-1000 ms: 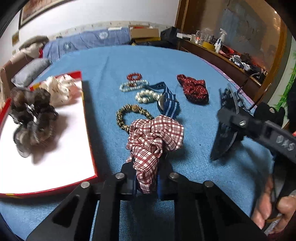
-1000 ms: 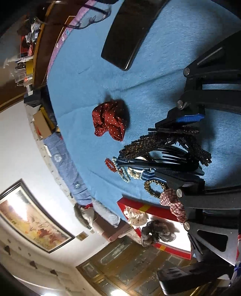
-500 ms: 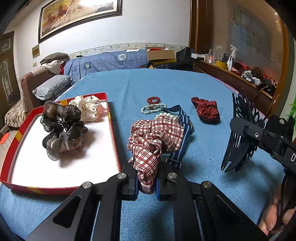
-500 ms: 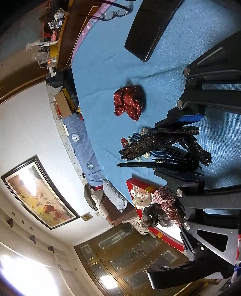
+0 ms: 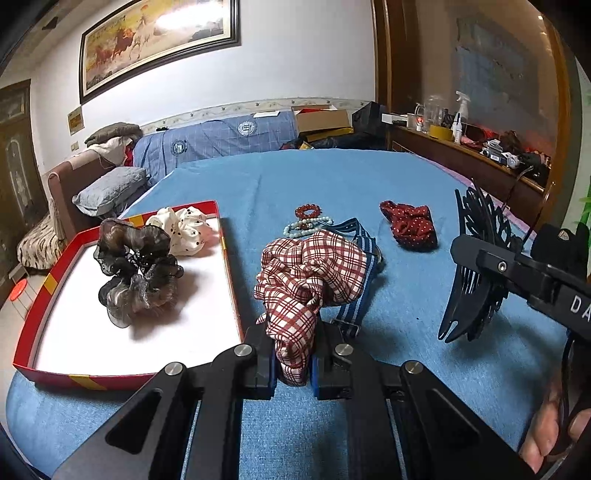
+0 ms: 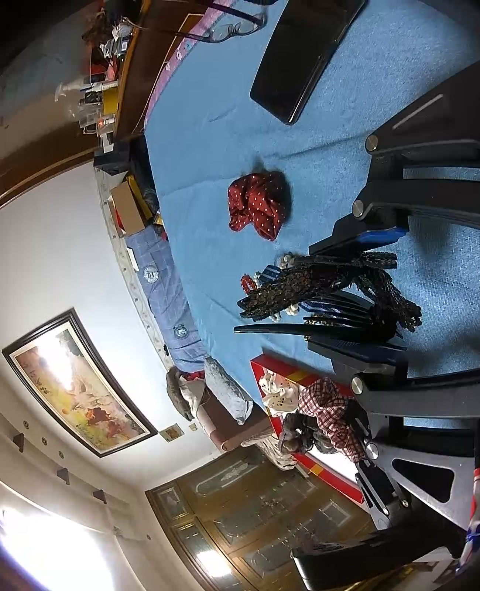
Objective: Organize jewelry
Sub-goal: 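Lift the plaid scrunchie and black claw clips and carry toward the tray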
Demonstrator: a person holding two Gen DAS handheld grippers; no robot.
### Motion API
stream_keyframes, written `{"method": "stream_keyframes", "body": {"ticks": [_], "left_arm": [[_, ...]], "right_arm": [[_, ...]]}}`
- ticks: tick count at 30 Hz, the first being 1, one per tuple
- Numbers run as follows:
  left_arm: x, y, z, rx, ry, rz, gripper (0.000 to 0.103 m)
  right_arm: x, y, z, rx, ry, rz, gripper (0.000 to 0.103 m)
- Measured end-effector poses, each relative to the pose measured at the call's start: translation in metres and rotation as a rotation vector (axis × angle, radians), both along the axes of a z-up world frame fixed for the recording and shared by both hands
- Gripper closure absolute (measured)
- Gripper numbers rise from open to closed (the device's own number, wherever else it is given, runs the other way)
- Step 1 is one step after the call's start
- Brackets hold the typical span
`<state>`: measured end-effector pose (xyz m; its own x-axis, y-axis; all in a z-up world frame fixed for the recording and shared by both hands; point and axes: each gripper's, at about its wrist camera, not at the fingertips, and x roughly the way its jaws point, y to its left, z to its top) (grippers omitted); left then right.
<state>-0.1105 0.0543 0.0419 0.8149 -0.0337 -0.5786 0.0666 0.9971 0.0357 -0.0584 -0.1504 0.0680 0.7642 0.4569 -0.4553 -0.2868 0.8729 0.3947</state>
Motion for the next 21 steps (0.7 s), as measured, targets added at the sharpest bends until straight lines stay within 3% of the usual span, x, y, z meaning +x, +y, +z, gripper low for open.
{"method": "stream_keyframes", "body": {"ticks": [6, 21], "left_arm": [[-0.003, 0.000, 0.001, 0.005, -0.003, -0.001, 0.091], [-0.014, -0.001, 0.010, 0.004, -0.024, 0.008, 0.091]], "right_arm": [[-0.003, -0.004, 0.001, 0.014, 0.039, -0.009, 0.056], [-0.017, 0.005, 0.010, -0.013, 0.026, 0.017, 0.056]]}}
